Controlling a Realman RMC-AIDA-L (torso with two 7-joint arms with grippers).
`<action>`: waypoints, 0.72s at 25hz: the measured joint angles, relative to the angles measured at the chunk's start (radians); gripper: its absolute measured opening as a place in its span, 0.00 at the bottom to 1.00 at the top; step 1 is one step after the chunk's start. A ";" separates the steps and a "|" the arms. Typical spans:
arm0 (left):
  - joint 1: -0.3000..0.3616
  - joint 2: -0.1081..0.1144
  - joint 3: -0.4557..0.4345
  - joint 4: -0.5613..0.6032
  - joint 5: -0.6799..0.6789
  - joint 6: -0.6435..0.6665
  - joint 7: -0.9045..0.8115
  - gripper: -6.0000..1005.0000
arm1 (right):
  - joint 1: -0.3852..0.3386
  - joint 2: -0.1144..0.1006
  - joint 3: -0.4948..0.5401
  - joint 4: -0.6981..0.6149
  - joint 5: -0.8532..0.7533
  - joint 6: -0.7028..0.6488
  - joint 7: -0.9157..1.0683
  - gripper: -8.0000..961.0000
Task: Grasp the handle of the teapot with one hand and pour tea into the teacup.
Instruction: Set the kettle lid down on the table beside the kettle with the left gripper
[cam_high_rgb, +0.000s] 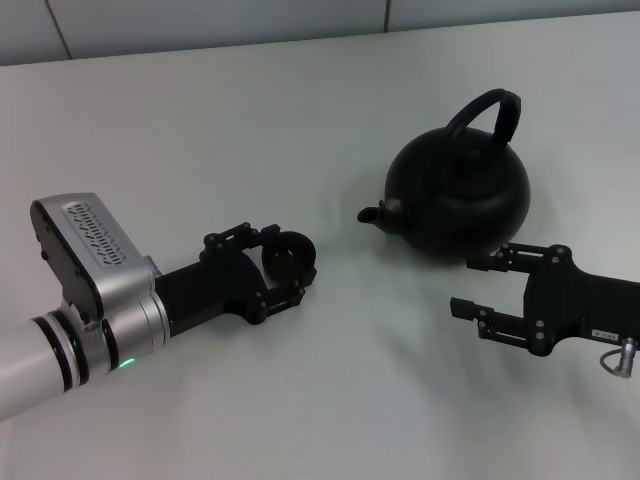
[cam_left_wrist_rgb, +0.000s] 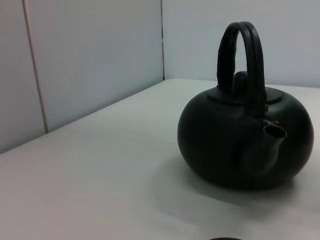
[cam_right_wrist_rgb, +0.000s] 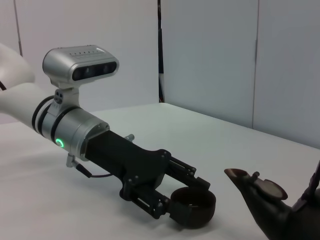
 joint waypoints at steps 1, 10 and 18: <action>0.000 0.000 0.000 0.000 0.000 0.000 0.000 0.77 | 0.000 0.000 0.000 0.000 0.000 0.000 0.000 0.62; 0.000 0.000 -0.008 -0.003 0.000 0.000 0.004 0.79 | 0.003 0.001 0.000 0.000 0.000 0.001 0.008 0.62; 0.014 0.000 -0.034 0.001 -0.004 0.028 0.005 0.80 | 0.005 0.001 0.000 0.000 0.000 0.002 0.011 0.62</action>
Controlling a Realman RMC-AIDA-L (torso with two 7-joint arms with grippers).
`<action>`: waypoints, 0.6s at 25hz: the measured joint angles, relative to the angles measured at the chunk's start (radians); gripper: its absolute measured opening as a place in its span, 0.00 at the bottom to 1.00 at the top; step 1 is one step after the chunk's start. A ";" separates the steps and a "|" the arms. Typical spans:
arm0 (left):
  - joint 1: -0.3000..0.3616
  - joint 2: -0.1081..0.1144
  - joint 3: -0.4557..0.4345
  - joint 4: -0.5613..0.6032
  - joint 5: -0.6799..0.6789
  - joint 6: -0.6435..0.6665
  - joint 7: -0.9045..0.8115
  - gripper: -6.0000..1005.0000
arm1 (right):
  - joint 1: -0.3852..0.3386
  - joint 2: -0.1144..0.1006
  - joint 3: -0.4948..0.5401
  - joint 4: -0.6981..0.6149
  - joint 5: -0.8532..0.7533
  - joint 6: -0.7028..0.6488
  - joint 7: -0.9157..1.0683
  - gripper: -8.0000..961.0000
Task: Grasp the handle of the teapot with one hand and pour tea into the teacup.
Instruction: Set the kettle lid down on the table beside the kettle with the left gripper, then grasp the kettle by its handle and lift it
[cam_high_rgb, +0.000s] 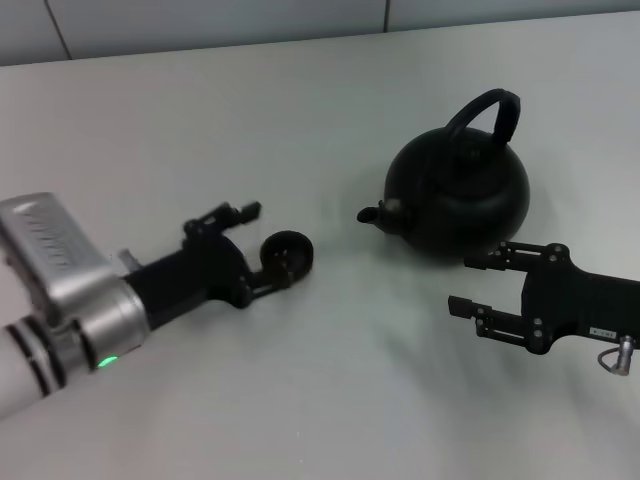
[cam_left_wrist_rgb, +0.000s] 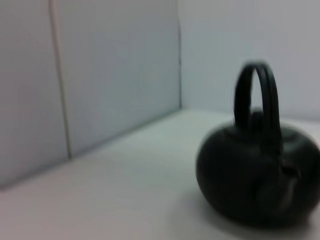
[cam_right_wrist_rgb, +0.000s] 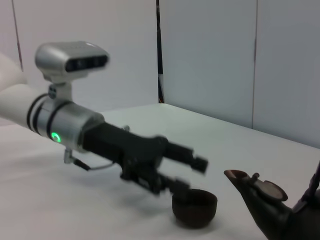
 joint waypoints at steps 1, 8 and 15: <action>0.077 0.007 -0.040 0.061 0.001 0.141 -0.003 0.80 | 0.000 0.000 0.000 0.000 0.000 0.000 0.000 0.62; 0.289 0.019 0.018 0.321 0.004 0.489 -0.129 0.80 | 0.000 -0.001 0.015 -0.001 0.000 0.001 0.000 0.62; 0.416 0.048 0.129 0.470 0.005 0.620 -0.241 0.80 | 0.000 -0.002 0.023 -0.003 0.000 0.002 0.000 0.62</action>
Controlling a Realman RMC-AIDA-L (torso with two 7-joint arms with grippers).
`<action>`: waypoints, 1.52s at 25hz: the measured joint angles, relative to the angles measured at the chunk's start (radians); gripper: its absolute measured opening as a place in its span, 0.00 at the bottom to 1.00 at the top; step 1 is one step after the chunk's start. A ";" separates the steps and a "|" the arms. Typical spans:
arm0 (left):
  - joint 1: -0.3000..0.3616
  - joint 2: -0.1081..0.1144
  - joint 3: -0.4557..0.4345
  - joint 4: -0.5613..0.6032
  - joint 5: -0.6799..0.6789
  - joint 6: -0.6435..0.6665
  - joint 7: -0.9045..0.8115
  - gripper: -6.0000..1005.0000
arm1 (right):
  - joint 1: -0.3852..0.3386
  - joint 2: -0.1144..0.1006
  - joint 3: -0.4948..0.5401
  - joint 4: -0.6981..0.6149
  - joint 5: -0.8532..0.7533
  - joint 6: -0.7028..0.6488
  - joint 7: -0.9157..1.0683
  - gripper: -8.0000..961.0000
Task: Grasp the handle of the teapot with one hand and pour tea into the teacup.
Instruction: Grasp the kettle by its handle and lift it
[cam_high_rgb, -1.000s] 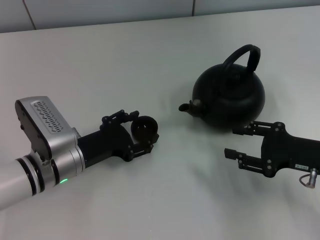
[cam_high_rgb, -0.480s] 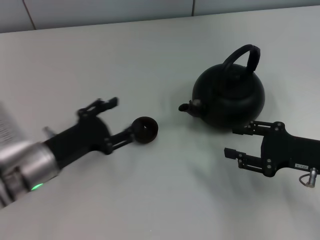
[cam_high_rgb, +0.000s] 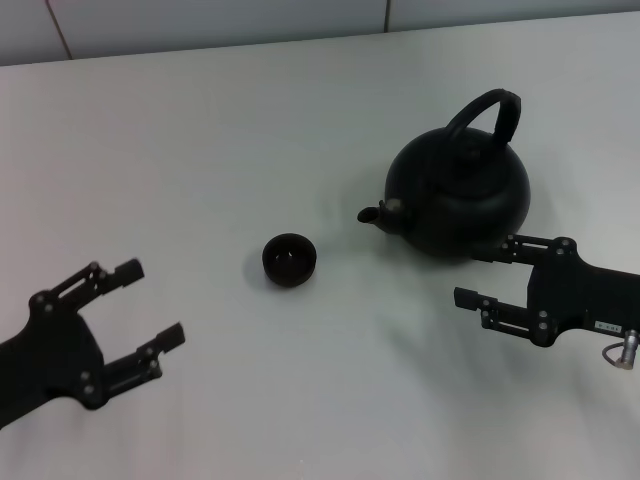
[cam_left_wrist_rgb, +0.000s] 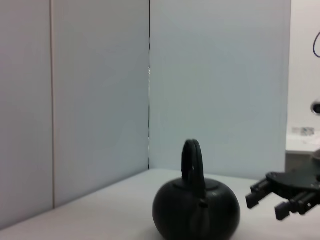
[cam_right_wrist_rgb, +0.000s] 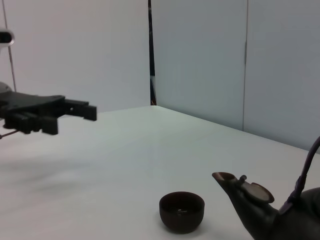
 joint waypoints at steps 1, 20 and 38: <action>0.000 0.000 0.000 0.000 0.000 0.000 0.000 0.80 | 0.000 0.000 0.000 0.000 0.000 0.000 0.000 0.62; 0.014 0.030 0.011 0.008 0.070 -0.127 0.021 0.80 | -0.006 0.002 0.003 0.011 0.000 0.000 -0.008 0.62; 0.003 0.003 0.006 0.008 0.063 -0.127 0.026 0.80 | -0.088 0.005 0.463 0.496 0.252 0.025 -0.506 0.62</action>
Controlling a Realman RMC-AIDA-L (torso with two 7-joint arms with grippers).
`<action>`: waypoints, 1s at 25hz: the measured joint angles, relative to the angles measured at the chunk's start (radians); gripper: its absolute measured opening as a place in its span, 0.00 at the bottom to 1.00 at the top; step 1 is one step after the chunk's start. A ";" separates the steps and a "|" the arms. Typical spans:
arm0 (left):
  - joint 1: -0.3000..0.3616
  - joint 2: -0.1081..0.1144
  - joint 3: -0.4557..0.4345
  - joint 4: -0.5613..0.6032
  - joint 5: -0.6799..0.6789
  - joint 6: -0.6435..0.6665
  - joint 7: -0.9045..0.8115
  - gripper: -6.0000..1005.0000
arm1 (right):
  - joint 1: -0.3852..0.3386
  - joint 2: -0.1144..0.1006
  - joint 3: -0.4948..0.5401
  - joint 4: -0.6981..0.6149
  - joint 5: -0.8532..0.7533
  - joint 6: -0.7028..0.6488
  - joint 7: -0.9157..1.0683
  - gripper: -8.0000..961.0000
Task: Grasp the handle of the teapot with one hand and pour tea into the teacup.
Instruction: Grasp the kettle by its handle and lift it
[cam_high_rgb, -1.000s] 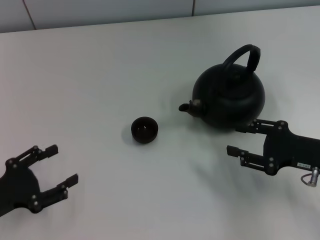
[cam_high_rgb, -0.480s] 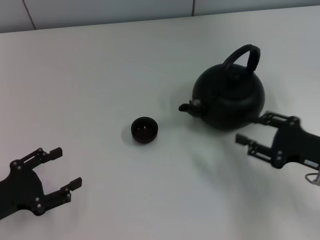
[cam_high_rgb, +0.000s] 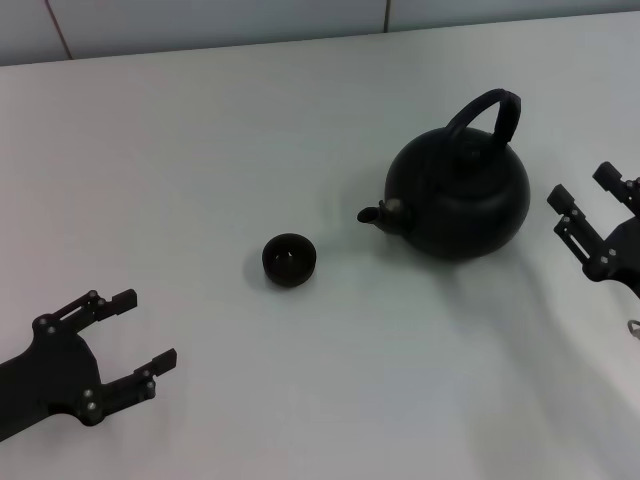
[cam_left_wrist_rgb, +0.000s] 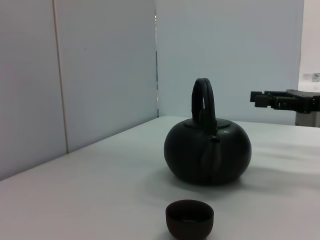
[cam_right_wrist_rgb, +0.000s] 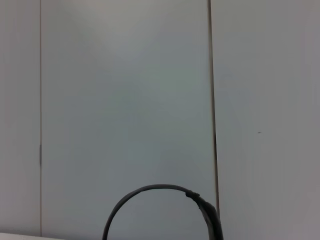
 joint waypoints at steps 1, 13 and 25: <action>-0.001 0.000 0.000 0.000 0.000 0.000 -0.001 0.80 | 0.000 0.000 0.000 0.000 0.000 0.000 0.000 0.62; -0.002 -0.027 -0.014 0.000 -0.006 -0.002 0.002 0.80 | 0.102 -0.007 -0.037 -0.227 -0.067 0.077 0.251 0.62; 0.018 -0.037 -0.028 -0.014 -0.061 0.039 0.005 0.80 | 0.235 -0.029 -0.206 -0.469 -0.190 0.212 0.522 0.62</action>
